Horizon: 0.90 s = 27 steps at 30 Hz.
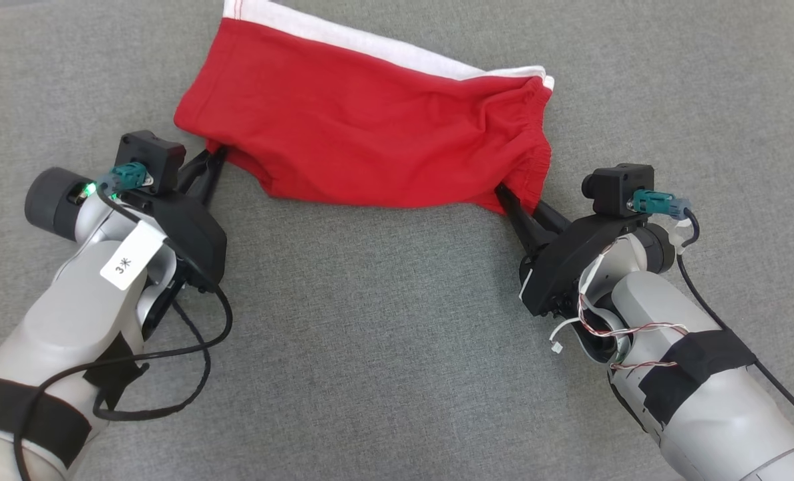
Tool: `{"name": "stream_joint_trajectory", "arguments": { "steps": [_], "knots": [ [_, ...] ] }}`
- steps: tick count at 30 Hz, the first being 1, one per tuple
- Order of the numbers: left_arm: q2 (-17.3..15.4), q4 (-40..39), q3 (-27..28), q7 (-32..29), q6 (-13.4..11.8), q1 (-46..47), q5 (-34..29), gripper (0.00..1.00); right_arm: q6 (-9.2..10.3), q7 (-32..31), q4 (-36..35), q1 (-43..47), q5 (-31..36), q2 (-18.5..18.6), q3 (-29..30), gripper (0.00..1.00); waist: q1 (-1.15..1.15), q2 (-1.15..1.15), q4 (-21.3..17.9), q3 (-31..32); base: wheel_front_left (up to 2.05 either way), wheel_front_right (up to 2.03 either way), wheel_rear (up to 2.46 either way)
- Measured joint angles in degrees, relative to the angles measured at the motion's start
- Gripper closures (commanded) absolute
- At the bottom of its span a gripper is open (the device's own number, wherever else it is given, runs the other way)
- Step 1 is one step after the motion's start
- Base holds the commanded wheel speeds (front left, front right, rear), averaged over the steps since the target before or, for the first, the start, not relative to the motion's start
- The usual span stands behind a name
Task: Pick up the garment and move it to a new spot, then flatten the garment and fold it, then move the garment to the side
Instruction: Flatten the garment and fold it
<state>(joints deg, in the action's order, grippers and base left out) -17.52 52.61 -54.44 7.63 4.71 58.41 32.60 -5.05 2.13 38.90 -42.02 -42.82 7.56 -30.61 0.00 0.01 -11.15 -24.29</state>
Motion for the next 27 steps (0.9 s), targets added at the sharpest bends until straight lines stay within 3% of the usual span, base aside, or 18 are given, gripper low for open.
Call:
{"name": "stream_joint_trajectory", "arguments": {
  "steps": [13,27],
  "knots": [
    [2.2,4.49,-0.27,2.65,-0.18,-1.62,-0.13,1.0,-1.02,0.49,3.47,0.48,-0.11,0.7,-0.68,1.0,0.0,0.0,0.95,3.85,0.0,0.0,0.0],
    [6.68,6.34,-0.63,5.09,-1.87,-13.99,1.59,1.0,-2.02,0.37,4.86,9.79,-1.66,5.14,-3.33,1.0,-0.01,0.0,3.47,13.17,0.0,0.0,0.0]
  ]
}}
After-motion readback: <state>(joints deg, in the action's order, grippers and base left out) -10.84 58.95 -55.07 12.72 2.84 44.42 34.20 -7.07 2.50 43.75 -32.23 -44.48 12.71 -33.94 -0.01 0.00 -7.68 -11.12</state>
